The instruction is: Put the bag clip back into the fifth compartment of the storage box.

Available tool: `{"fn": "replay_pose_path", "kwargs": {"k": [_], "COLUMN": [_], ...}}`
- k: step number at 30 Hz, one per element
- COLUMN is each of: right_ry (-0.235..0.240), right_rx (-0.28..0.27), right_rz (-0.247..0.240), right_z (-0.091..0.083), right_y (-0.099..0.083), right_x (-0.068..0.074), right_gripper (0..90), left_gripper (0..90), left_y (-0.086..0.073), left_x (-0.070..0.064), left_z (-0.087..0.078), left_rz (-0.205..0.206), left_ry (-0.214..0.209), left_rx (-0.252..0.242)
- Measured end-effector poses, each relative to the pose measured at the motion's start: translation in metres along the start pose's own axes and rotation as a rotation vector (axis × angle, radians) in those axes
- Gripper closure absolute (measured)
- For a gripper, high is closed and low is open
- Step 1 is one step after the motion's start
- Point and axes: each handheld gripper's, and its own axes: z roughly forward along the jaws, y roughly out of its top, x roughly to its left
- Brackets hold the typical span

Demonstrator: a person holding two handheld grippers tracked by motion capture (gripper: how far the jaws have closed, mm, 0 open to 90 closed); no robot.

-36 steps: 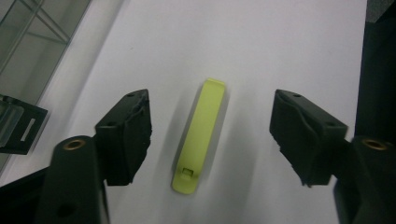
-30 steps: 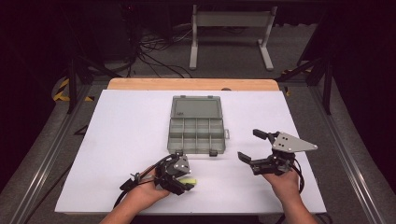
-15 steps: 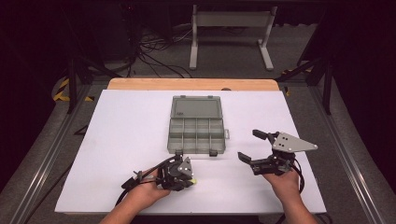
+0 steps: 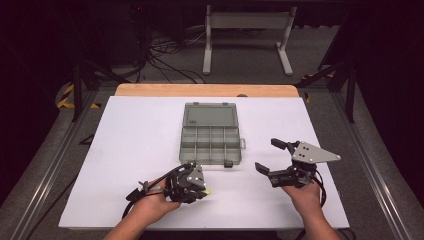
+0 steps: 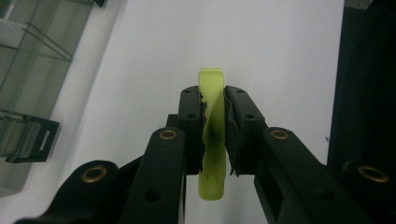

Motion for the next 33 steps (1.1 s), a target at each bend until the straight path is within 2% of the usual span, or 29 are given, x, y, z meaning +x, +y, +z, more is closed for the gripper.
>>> {"fn": "replay_pose_path", "kwargs": {"k": [11, 13, 15, 29, 31, 32, 33], "right_ry": [-0.001, -0.001, -0.001, 0.003, 0.004, 0.004, 0.003], "right_rx": [-0.002, -0.002, -0.002, 0.0, -0.001, 0.0, 0.003], "right_rz": [-0.005, -0.005, -0.006, 0.003, 0.002, 0.003, 0.006], "right_z": [0.001, 0.001, 0.001, 0.002, 0.002, 0.002, 0.002], "right_y": [0.0, 0.0, 0.0, 0.0, 0.0, 0.0, 0.0], "right_x": [0.0, 0.0, 0.0, 0.0, -0.001, -0.001, -0.001], "right_gripper": [8.7, 8.7, 8.7, 8.6, 8.5, 8.5, 8.5], "left_gripper": [78.1, 78.1, 78.1, 78.1, 78.0, 78.0, 78.0], "left_y": [0.007, 0.009, 0.01, 0.013, 0.013, 0.013, 0.013], "left_x": [0.001, 0.003, 0.006, 0.019, 0.022, 0.025, 0.025], "left_z": [-0.026, -0.032, -0.037, -0.058, -0.059, -0.061, -0.061], "left_rz": [-0.01, -0.019, -0.047, -0.087, -0.104, -0.13, -0.13], "left_ry": [0.023, 0.021, 0.02, 0.031, 0.035, 0.041, 0.041], "left_rx": [-0.057, -0.07, -0.075, -0.123, -0.123, -0.125, -0.125]}}
